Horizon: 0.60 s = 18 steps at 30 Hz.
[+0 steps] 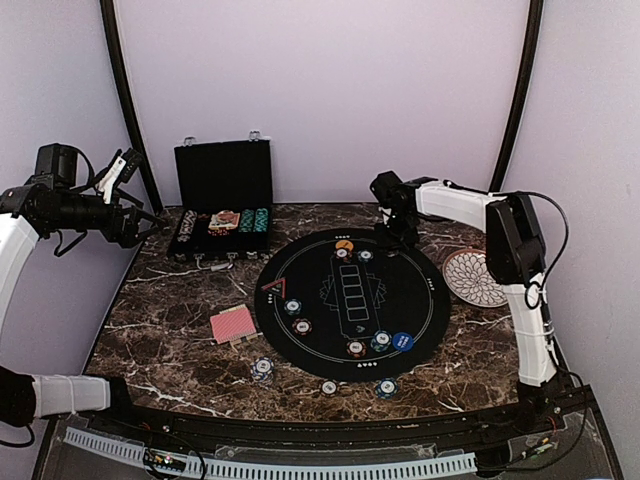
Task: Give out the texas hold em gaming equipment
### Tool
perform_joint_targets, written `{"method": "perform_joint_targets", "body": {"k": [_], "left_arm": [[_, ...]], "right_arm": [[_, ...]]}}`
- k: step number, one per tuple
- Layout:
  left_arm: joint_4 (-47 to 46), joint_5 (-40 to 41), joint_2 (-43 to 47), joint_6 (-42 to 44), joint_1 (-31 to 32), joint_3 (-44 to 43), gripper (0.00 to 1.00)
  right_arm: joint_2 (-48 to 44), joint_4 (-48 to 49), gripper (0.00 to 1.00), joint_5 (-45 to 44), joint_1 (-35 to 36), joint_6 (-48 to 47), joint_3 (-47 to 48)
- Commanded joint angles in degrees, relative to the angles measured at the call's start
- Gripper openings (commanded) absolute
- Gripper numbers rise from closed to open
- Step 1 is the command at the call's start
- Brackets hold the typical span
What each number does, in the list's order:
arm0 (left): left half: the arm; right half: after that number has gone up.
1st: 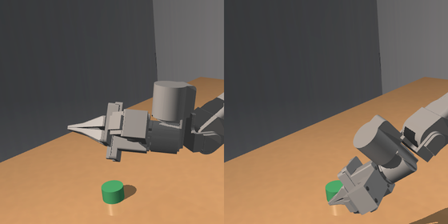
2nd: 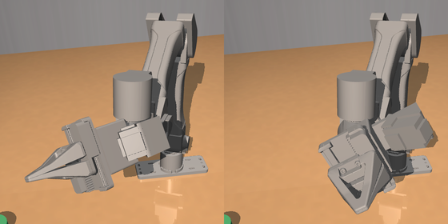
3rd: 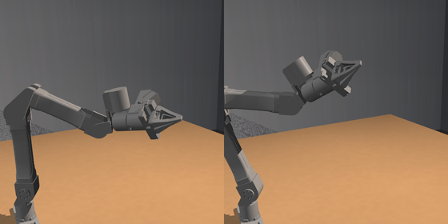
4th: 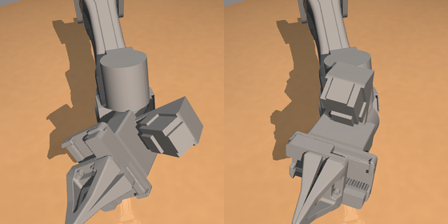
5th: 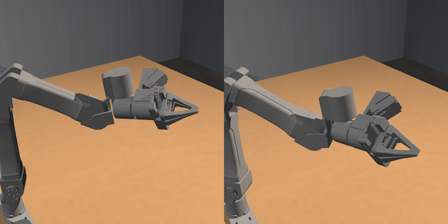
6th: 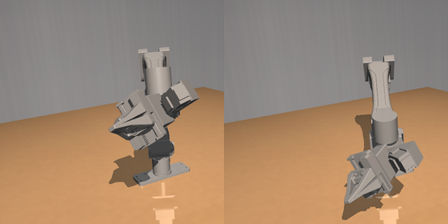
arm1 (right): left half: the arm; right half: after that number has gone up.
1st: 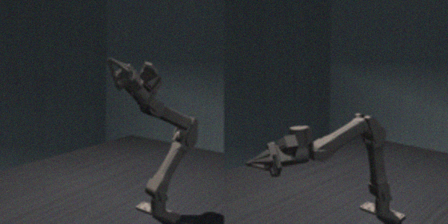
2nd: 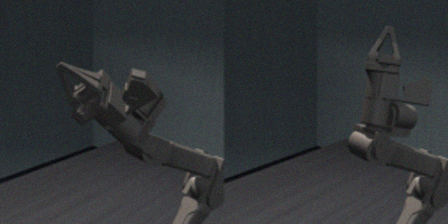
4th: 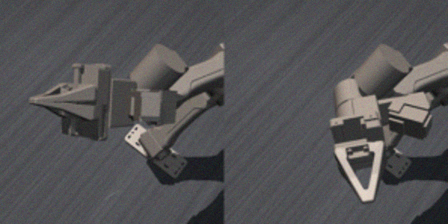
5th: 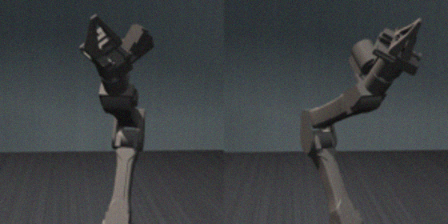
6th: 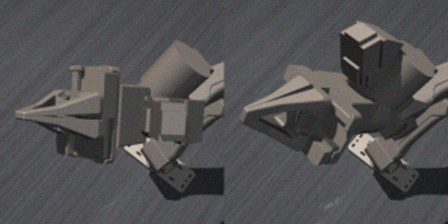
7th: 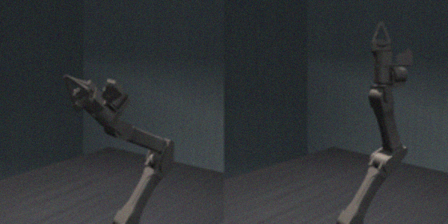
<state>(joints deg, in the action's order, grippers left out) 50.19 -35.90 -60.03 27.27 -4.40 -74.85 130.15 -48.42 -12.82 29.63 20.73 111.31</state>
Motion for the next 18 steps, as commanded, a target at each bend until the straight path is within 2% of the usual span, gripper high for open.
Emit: {"method": "perform_joint_targets", "body": {"k": [1,8,12,14,18], "left_arm": [[0.02,-0.55,-0.01,0.62,-0.29,0.48,0.99],[0.36,0.15,-0.14,0.98,-0.34,0.01,0.99],[0.63,0.51,-0.26,1.39,-0.34,0.0,0.99],[0.47,0.69,-0.22,1.51,-0.34,0.23,0.99],[0.34,0.91,-0.35,1.64,-0.31,0.56,0.99]], "right_arm": [[3.37,2.4,0.2,1.41,-0.93,-0.47,3.42],[7.54,2.65,0.21,3.76,-1.44,-0.03,7.27],[8.85,2.7,0.25,5.28,-1.51,0.12,8.02],[9.14,2.72,0.3,5.43,-1.59,0.1,7.83],[8.84,2.6,0.47,4.8,-1.68,0.05,7.02]]}}
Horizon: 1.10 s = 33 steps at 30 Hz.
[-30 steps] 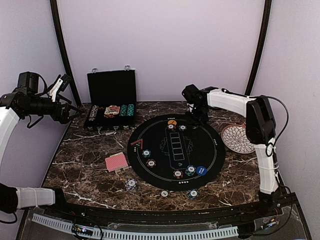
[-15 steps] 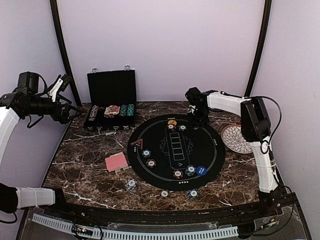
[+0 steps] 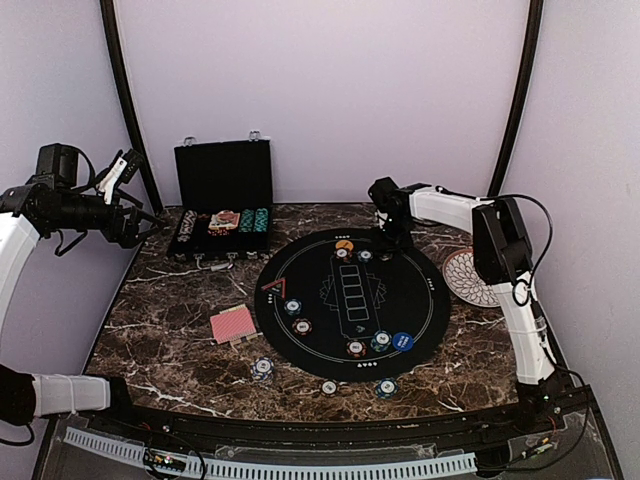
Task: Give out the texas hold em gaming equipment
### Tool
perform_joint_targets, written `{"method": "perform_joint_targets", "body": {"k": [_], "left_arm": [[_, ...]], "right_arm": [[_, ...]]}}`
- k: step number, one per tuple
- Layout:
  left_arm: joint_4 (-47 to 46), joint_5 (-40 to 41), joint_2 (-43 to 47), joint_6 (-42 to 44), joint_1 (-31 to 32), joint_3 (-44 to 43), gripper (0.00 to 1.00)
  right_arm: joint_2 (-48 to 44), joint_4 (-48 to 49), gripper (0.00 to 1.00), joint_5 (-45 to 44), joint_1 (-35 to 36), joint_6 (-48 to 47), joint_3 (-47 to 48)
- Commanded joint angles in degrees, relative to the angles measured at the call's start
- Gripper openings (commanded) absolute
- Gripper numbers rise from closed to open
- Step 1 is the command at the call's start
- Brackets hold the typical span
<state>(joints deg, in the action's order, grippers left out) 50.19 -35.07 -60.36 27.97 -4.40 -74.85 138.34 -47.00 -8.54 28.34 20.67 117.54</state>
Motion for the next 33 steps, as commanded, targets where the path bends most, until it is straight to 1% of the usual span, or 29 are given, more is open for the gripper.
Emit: {"method": "perform_joint_targets", "body": {"k": [1,3,4,6,9,12,18,21,25,29,32,33], "left_arm": [[0.34,0.09,-0.02,0.95,-0.28,0.58,0.99],[0.34,-0.13,0.02,0.95,-0.28,0.58,0.99],[0.39,-0.23,0.05,0.95,-0.31,0.58,0.99],[0.46,-0.27,0.14,0.95,-0.31,0.58,0.99],[0.56,-0.31,0.28,0.95,-0.34,0.58,0.99],[0.62,-0.25,0.51,0.95,-0.34,0.58,0.99],[0.76,-0.61,0.8,0.74,-0.32,0.2,0.99],[0.9,-0.73,1.03,0.53,-0.34,0.0,0.99],[1.17,-0.68,1.47,0.58,-0.29,0.28,0.99],[1.63,-0.87,2.0,0.76,-0.33,0.49,0.99],[1.95,-1.05,2.29,0.98,-0.34,0.51,0.99],[2.11,-1.1,2.32,1.0,-0.3,0.5,0.99]], "right_arm": [[0.43,1.08,0.5,0.31,-0.42,0.0,0.7],[0.12,0.71,0.57,0.09,-0.55,-0.09,0.87],[-0.03,0.45,0.63,-0.01,-0.64,-0.18,1.16],[-0.45,-0.34,0.67,-0.24,-0.74,-0.35,2.09],[-1.87,-1.27,0.67,-0.17,-0.66,-0.32,3.56],[-5.24,-1.12,0.64,0.35,-0.23,-0.05,3.31],[-14.95,-1.86,0.61,-3.18,4.16,0.08,-0.13],[-20.28,-2.24,0.6,-4.53,8.53,0.83,-3.43],[-26.2,-2.09,0.62,-5.75,17.9,2.3,-9.05],[-27.03,-5.21,0.69,-6.16,28.41,4.01,-9.68],[-25.25,-6.33,0.79,-4.74,36.63,5.19,-8.49],[-24.1,-6.67,0.81,-4.01,38.84,5.58,-7.63]]}}
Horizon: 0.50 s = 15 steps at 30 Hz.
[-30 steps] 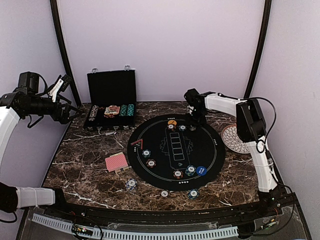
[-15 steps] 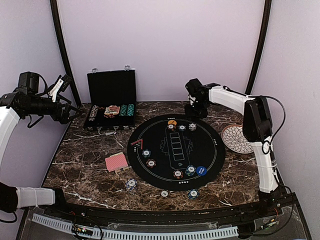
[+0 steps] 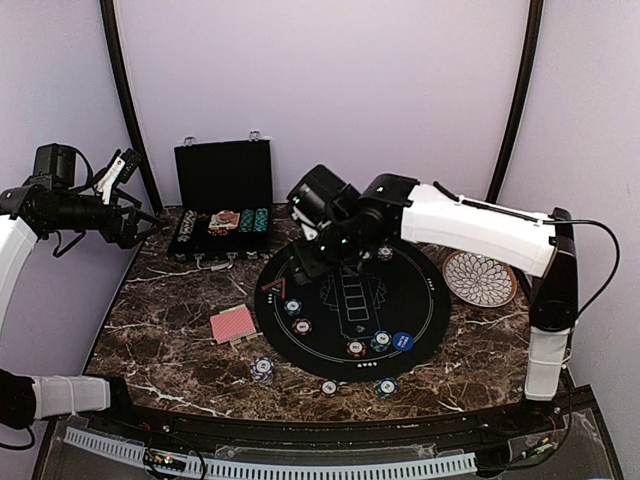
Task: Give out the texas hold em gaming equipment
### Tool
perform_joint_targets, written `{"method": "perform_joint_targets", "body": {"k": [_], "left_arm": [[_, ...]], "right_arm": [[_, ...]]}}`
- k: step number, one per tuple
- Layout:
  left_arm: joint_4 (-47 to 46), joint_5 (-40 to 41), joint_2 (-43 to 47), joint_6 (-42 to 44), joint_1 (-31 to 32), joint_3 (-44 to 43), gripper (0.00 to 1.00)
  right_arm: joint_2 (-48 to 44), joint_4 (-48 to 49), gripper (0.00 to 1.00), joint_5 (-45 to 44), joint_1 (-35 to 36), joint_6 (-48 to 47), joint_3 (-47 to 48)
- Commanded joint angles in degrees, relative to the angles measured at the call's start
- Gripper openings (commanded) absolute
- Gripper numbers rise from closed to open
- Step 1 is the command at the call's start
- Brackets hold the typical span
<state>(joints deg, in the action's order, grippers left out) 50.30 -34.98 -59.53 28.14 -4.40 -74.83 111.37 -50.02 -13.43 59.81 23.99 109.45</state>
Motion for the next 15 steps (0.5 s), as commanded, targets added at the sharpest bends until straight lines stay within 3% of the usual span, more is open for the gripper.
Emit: {"method": "perform_joint_targets", "body": {"k": [1,7,15], "left_arm": [[2.12,-1.16,1.6,0.81,-0.33,0.47,0.99],[2.65,-1.36,1.98,0.48,-0.34,0.51,0.99],[3.15,-1.21,2.39,0.72,-0.34,-0.02,0.99]], "right_arm": [[4.14,-4.03,0.83,1.41,9.34,2.35,1.65],[13.78,-5.6,0.88,5.82,17.07,1.78,10.45],[21.05,-5.49,0.92,8.6,18.58,0.5,13.68]]}}
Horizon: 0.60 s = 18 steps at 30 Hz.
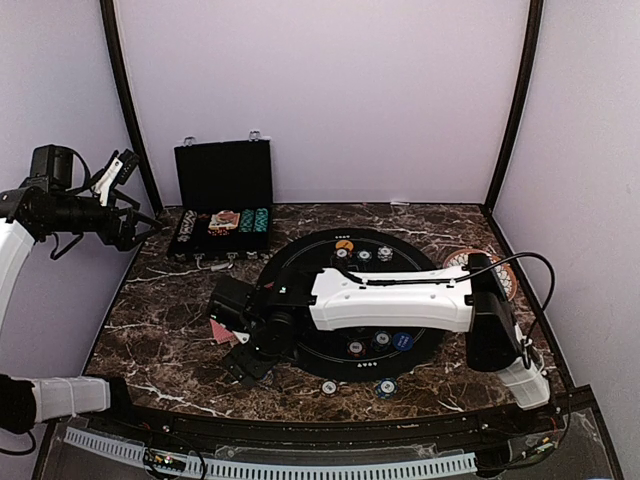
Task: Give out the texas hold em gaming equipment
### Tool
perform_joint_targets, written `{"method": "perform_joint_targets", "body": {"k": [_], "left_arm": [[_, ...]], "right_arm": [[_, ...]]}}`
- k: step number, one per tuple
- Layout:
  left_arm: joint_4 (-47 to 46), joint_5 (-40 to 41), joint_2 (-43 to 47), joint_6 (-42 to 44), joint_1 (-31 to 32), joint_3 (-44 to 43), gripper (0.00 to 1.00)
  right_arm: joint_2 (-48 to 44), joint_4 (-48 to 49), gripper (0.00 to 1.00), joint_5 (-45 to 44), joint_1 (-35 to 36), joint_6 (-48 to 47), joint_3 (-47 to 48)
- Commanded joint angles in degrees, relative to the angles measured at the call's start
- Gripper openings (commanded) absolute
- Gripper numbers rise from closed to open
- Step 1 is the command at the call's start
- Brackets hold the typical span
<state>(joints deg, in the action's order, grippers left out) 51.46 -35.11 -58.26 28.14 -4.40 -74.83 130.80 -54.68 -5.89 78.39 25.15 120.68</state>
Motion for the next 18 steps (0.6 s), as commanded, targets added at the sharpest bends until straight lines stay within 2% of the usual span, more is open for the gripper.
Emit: {"method": "perform_joint_targets", "body": {"k": [1,18], "left_arm": [[2.03,-1.04,1.13,0.7,-0.32,-0.11,0.99],[1.91,-1.64,0.54,0.68,-0.33,-0.68,0.99]], "right_arm": [[1.97,-0.85,0.92,0.73,-0.01,-0.78,2.42],[5.72,-0.66,0.93,3.55,-1.92,-2.73,3.5]]}}
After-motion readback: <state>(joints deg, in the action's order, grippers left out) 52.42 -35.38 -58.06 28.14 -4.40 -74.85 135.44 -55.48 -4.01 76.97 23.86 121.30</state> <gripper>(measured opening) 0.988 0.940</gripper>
